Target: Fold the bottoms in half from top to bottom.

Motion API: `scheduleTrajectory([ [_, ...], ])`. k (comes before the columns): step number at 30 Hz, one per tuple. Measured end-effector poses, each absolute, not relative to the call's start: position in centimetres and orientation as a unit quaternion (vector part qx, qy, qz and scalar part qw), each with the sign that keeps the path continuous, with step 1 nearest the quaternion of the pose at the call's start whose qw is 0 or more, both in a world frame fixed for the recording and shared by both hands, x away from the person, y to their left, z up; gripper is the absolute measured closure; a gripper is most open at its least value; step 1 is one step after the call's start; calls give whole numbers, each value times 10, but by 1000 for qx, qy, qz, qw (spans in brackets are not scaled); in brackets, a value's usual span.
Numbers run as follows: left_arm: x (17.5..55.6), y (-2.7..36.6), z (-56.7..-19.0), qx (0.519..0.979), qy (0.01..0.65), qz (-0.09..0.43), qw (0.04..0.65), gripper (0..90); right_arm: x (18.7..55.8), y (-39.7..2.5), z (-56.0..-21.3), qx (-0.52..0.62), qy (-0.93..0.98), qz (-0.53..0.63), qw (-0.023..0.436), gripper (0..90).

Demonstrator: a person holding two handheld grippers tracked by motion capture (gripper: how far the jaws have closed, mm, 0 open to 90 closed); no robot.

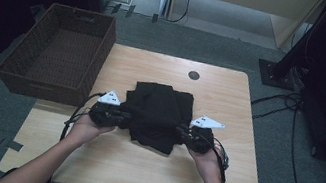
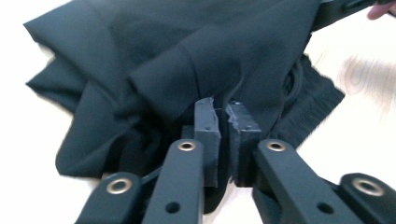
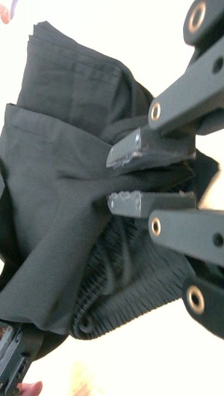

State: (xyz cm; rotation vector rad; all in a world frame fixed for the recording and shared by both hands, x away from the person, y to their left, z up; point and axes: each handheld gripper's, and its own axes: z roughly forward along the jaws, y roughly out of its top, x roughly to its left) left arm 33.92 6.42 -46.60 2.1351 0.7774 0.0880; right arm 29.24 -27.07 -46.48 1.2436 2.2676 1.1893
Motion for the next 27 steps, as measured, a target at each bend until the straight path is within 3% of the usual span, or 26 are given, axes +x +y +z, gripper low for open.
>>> scheduleTrajectory([
  [4, 342, 66, -456, 849, 320, 29, 419, 709, 289, -276, -457, 440, 776, 428, 142, 711],
  [8, 347, 65, -440, 845, 315, 37, 430, 679, 296, -280, -445, 444, 765, 442, 145, 717],
  [14, 366, 62, -425, 836, 326, 48, 439, 689, 318, -277, -433, 450, 756, 451, 146, 759],
  [19, 377, 53, -436, 837, 337, 40, 430, 700, 331, -266, -441, 456, 758, 444, 137, 770],
  [27, 365, 51, -454, 843, 337, 26, 419, 702, 315, -255, -467, 454, 775, 422, 119, 769],
])
